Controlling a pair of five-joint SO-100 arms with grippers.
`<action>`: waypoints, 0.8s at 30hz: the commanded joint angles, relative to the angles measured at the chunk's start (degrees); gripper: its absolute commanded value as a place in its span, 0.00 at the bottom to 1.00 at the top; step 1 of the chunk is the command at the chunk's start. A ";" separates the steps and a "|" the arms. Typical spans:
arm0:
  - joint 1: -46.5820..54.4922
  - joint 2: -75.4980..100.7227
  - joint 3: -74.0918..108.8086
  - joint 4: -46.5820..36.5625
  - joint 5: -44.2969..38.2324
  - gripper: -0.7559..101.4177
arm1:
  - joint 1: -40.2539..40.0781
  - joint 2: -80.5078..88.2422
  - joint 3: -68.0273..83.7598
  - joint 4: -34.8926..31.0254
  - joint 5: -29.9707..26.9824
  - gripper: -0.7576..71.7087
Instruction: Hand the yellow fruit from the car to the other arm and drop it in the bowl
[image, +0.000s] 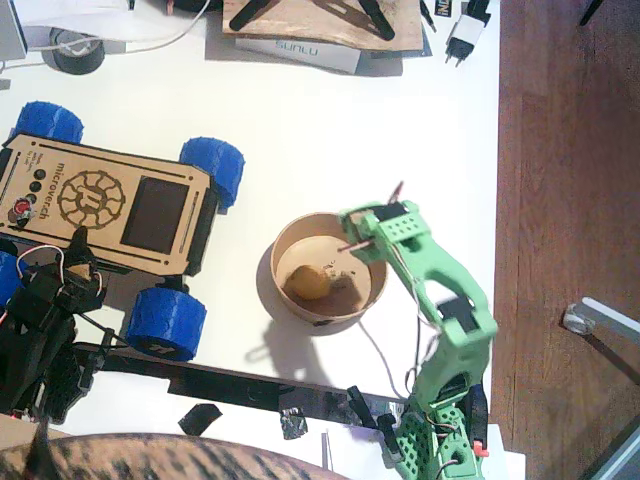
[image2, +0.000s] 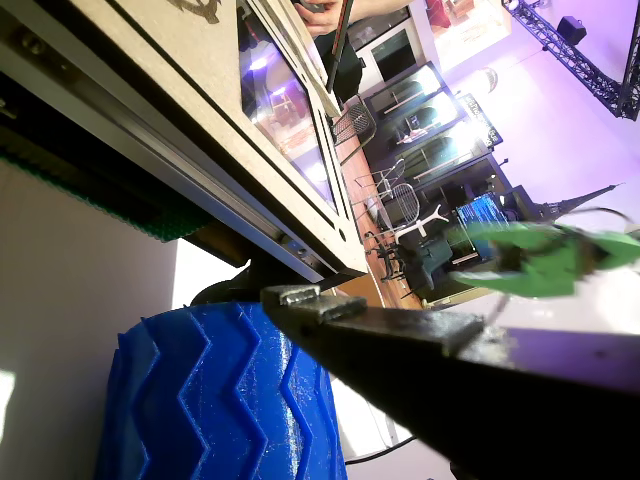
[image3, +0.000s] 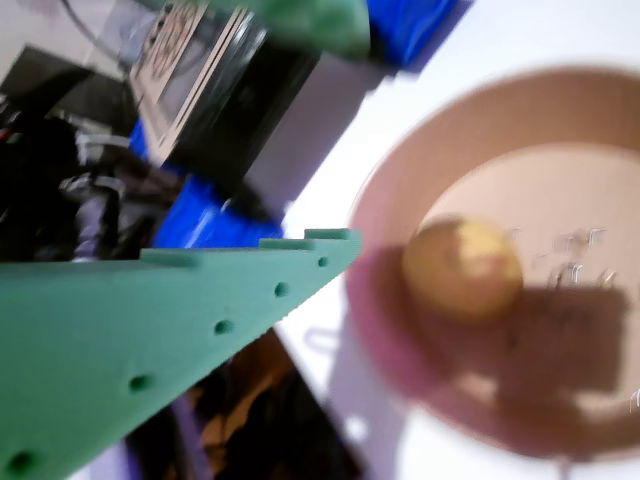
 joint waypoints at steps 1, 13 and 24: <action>-0.18 0.00 1.49 2.02 0.09 0.51 | -0.09 16.61 5.27 2.81 -2.46 0.04; -0.18 0.00 1.49 2.02 0.09 0.51 | 9.58 63.11 33.49 -9.67 -1.67 0.01; -0.18 0.00 1.49 2.02 0.09 0.45 | 11.34 84.99 53.70 -15.12 -0.62 0.01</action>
